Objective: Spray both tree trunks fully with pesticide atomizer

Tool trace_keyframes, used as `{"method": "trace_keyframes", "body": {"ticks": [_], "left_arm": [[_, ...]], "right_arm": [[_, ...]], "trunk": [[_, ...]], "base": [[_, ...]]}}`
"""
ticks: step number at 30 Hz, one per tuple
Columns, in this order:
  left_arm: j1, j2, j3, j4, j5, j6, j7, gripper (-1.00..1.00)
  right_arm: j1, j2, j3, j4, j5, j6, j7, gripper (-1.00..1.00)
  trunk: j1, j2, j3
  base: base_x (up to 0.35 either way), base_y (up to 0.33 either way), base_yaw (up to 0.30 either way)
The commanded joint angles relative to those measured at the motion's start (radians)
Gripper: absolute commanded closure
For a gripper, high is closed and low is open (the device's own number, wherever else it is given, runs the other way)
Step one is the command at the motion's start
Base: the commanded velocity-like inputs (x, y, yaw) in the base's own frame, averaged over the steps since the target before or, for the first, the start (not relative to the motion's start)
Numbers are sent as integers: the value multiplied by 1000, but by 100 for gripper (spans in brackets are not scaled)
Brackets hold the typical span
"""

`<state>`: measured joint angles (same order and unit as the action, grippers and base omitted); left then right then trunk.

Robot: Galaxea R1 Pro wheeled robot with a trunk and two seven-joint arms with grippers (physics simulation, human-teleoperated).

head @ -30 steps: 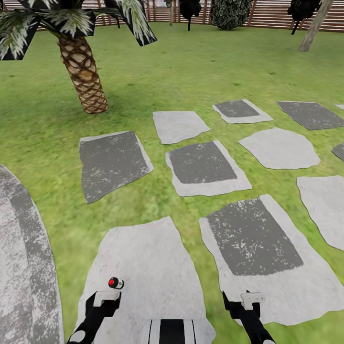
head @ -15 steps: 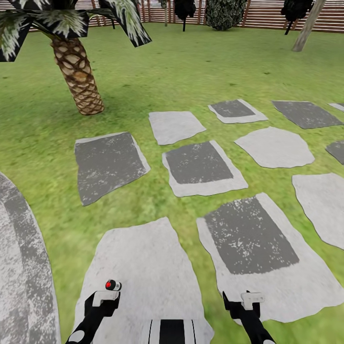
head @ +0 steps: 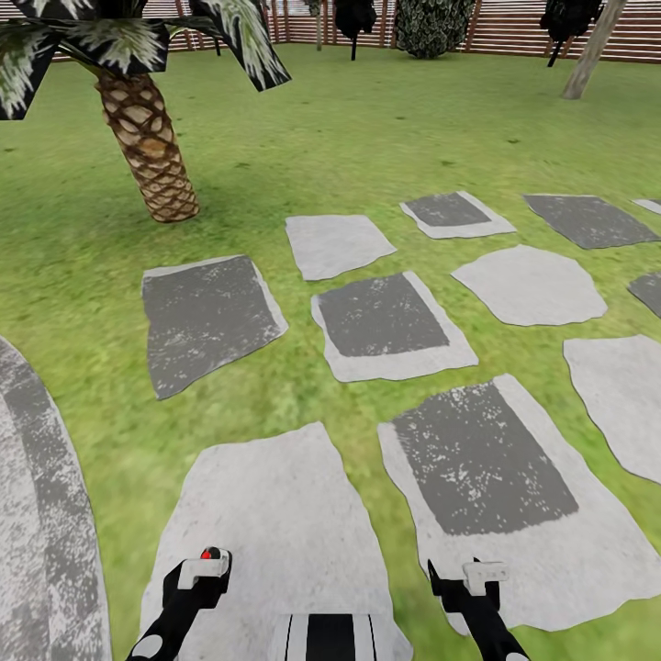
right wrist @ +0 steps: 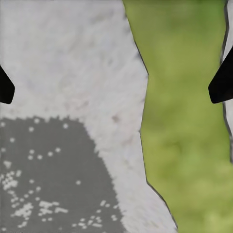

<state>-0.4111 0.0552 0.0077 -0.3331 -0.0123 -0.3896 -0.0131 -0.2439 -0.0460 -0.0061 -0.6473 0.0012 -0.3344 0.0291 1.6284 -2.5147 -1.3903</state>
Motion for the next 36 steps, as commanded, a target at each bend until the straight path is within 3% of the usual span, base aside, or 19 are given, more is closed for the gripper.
{"method": "trace_keyframes", "body": {"ticks": [1, 30, 36], "left_arm": [[0, 0, 0, 0, 0, 0, 0, -100], [2, -4, 0, -10, 0, -9, -1, -100], [5, -2, 0, -2, -1, -50, -1, -100]], "right_arm": [[0, 0, 0, 0, 0, 0, 0, -100], [0, 0, 0, 1, 0, 0, 0, -100], [0, 0, 1, 1, 0, 0, 0, -100]], "trunk": [[0, 0, 0], [1, 0, -8], [1, 0, -8]], "base": [[0, 0, 0], [0, 0, 0], [0, 0, 0]]}}
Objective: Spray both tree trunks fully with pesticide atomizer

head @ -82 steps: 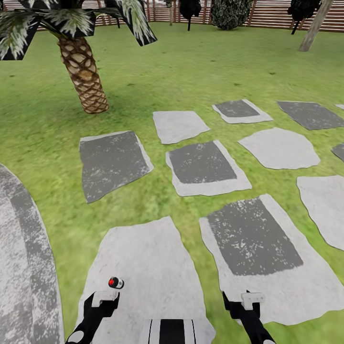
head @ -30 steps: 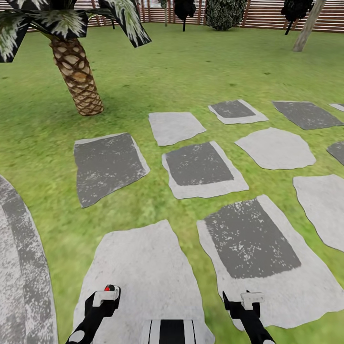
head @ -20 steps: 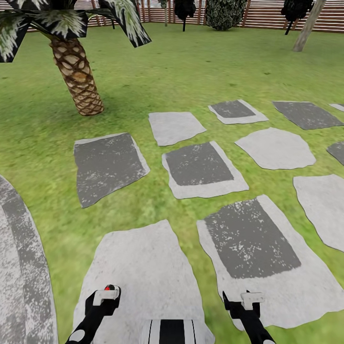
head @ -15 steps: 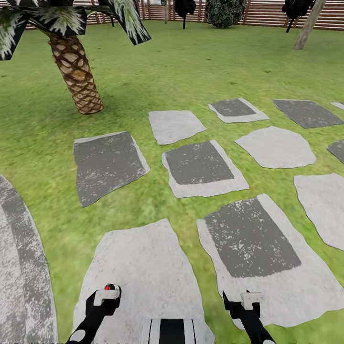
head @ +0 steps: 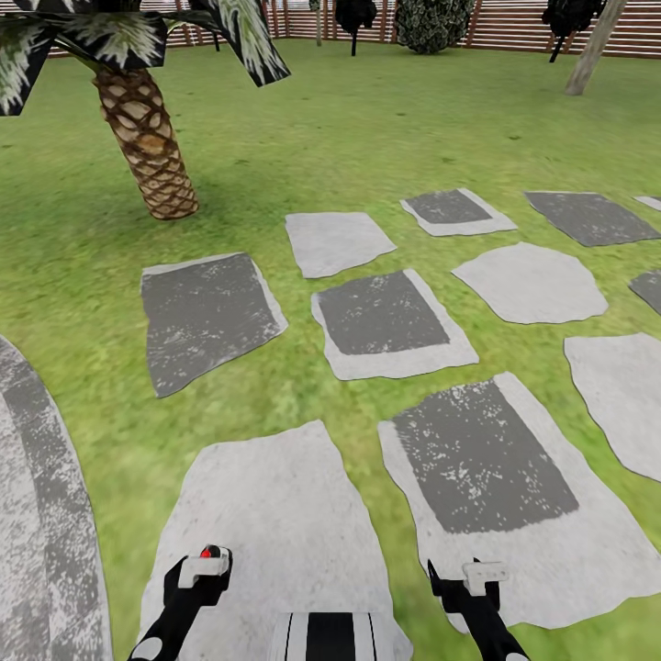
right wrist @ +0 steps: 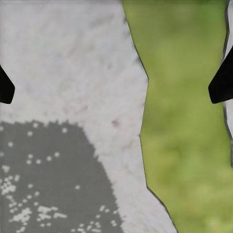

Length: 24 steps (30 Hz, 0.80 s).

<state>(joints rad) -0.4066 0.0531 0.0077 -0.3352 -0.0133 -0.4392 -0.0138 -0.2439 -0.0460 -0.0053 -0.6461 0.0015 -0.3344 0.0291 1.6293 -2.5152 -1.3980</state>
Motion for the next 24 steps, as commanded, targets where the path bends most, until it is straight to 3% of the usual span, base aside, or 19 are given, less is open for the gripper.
{"method": "trace_keyframes", "body": {"ticks": [1, 4, 24], "left_arm": [[0, 0, 0, 1, 0, -1, 0, -100], [0, 0, 0, 2, 0, -2, 0, -100], [0, -1, 0, 2, 1, -3, 0, -100]], "right_arm": [[0, 0, 0, 0, 0, 0, 0, -100], [0, 0, -1, 0, 0, 0, 0, -100], [0, 0, 0, 0, 0, 0, 0, -100]], "trunk": [[0, 0, -4], [2, -1, -15], [3, -2, -27]], "base": [[0, 0, 0], [0, 0, 0], [0, 0, 0]]}}
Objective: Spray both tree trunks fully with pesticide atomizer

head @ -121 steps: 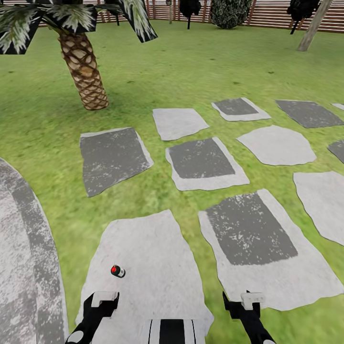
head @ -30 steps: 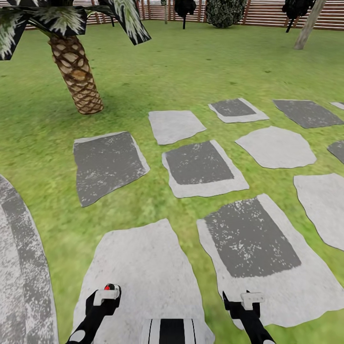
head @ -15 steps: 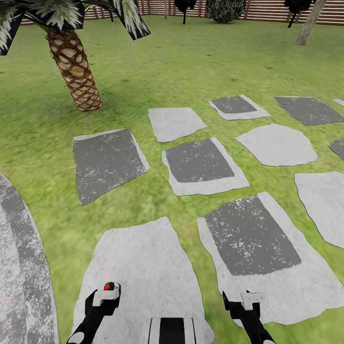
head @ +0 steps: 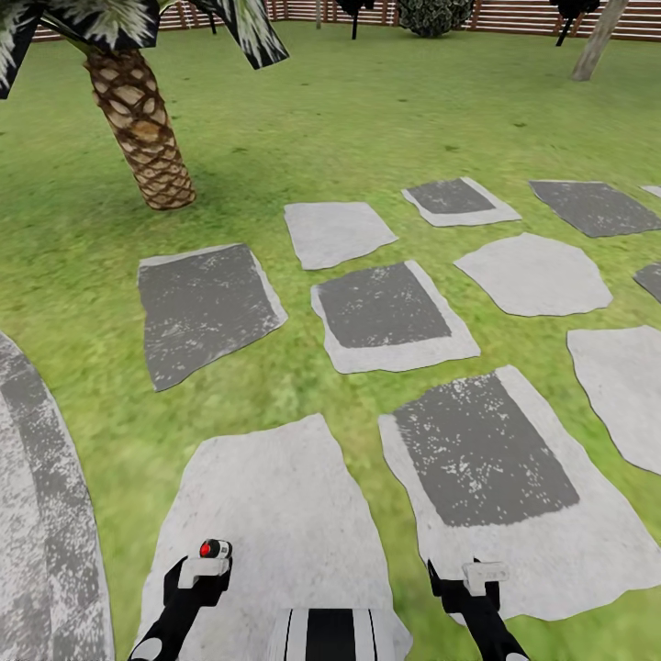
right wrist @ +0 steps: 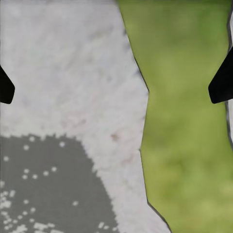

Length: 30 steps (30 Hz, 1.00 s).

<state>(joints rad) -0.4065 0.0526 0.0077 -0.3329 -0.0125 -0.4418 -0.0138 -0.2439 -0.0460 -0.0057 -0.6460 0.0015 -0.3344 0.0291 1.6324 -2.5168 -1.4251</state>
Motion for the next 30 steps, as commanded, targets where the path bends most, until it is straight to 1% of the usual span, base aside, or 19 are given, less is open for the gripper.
{"method": "trace_keyframes", "body": {"ticks": [1, 30], "left_arm": [[0, 0, 0, 0, 0, 0, 0, -100], [-1, 1, 1, 0, 0, 0, 1, -100]], "right_arm": [[0, 0, 0, 0, 0, 0, 0, -100], [0, 0, 0, -1, 0, 0, 0, -100]], "trunk": [[0, 0, 0], [0, 0, 0]], "base": [[0, 0, 0], [17, 0, 0]]}}
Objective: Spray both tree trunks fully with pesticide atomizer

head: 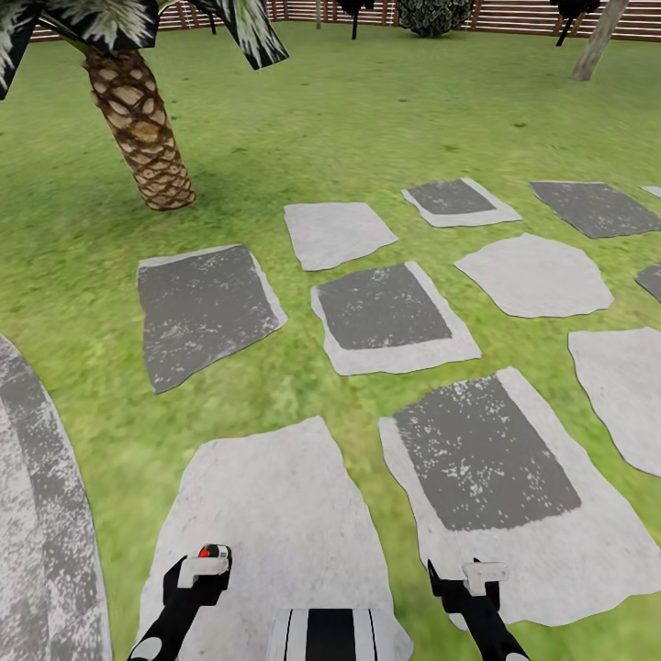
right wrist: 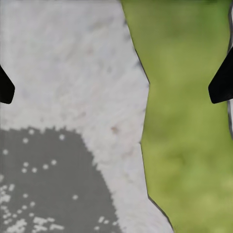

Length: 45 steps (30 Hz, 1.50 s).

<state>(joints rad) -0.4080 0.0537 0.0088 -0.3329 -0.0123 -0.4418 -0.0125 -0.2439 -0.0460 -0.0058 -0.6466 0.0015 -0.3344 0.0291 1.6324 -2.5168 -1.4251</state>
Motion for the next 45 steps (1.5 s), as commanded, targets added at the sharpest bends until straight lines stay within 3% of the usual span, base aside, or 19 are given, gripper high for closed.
{"method": "trace_keyframes", "body": {"ticks": [1, 10, 11, 45], "left_arm": [[0, 1, 0, 0, 0, 0, 0, -100], [0, 2, 1, -1, 2, -3, 0, -100], [0, 2, 1, -2, 2, -4, 0, 100], [0, 2, 0, -12, 3, -5, -1, 100]], "right_arm": [[0, 0, 0, 0, 0, 0, 0, -100], [0, 0, 0, 0, 0, 0, 0, -100], [0, 0, 0, 0, 0, 0, 0, -100], [0, 0, 1, 1, 0, 0, 0, -100]], "trunk": [[0, 0, 0], [0, 0, 0], [0, 0, 0], [0, 0, 0]], "base": [[0, 0, 0], [0, 0, 0], [0, 0, 0], [0, 0, 0]]}}
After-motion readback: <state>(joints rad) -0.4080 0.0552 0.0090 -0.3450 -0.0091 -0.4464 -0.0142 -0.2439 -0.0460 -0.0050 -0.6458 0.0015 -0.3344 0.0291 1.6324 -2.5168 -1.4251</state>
